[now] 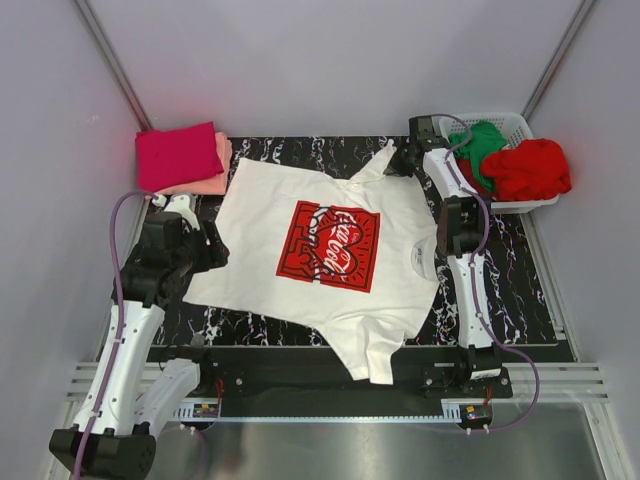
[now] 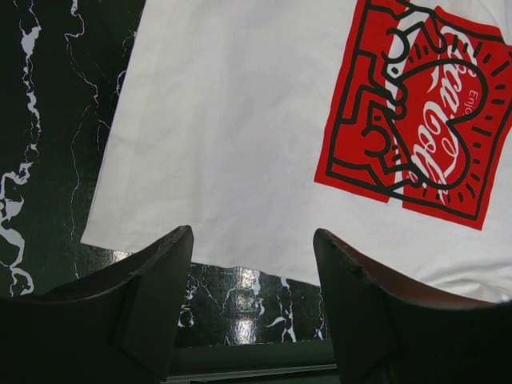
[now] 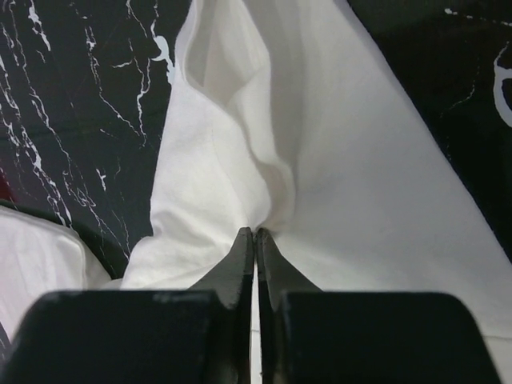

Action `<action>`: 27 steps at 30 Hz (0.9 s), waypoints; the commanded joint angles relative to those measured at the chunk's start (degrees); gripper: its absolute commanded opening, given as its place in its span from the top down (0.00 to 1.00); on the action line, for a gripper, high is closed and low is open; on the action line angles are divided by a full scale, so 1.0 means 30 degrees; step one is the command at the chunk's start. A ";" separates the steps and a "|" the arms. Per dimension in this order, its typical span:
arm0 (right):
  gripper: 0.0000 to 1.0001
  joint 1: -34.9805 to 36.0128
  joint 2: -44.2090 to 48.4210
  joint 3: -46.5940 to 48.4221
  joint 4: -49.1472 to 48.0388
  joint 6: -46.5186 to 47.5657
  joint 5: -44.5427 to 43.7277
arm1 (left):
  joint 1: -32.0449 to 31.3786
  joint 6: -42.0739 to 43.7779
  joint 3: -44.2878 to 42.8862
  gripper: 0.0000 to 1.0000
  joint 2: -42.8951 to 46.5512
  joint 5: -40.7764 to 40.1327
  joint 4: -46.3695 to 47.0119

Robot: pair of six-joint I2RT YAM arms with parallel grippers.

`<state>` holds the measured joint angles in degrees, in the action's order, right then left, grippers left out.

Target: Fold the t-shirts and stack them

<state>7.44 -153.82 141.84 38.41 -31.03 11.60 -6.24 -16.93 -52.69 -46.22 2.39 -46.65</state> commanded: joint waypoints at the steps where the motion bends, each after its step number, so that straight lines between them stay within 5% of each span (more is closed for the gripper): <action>1: 1.00 0.0361 0.0266 0.0855 -0.1609 0.0000 0.0469 | -0.0029 0.0194 0.0101 0.33 0.0230 -0.0270 0.0786; 5: 1.00 0.1383 0.0325 0.1351 -0.3979 -0.0086 0.1084 | -0.0029 0.0194 0.0130 0.34 0.0201 -0.0270 0.0844; 9: 1.00 0.2058 -0.0609 0.1936 -1.0116 -0.2570 0.1701 | -0.0029 0.0164 0.0101 0.34 0.0113 -0.0329 0.0844; 12: 0.99 0.2673 -0.3296 0.4625 -1.2624 -0.4011 0.0828 | -0.0029 0.0193 0.0101 0.34 0.0026 -0.0387 0.0815; 15: 0.01 0.2763 -0.3777 0.5310 -1.5816 -0.5066 0.0442 | -0.0029 0.0135 0.0101 0.34 0.0083 -0.0505 0.0786; 23: 0.00 0.2442 0.2251 -0.1861 -1.6028 -0.3078 0.0326 | -0.0029 0.0106 0.0072 0.34 0.0054 -0.0621 0.0757; 27: 0.00 0.2119 0.6177 -0.5554 -1.3601 -0.1937 -0.0874 | 0.0000 -0.0041 0.0101 0.34 -0.0150 -0.1349 0.0668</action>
<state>14.92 -148.79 128.38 -2.81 -40.93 12.64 -6.24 -16.97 -52.34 -46.26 1.26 -46.68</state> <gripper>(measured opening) 0.994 0.667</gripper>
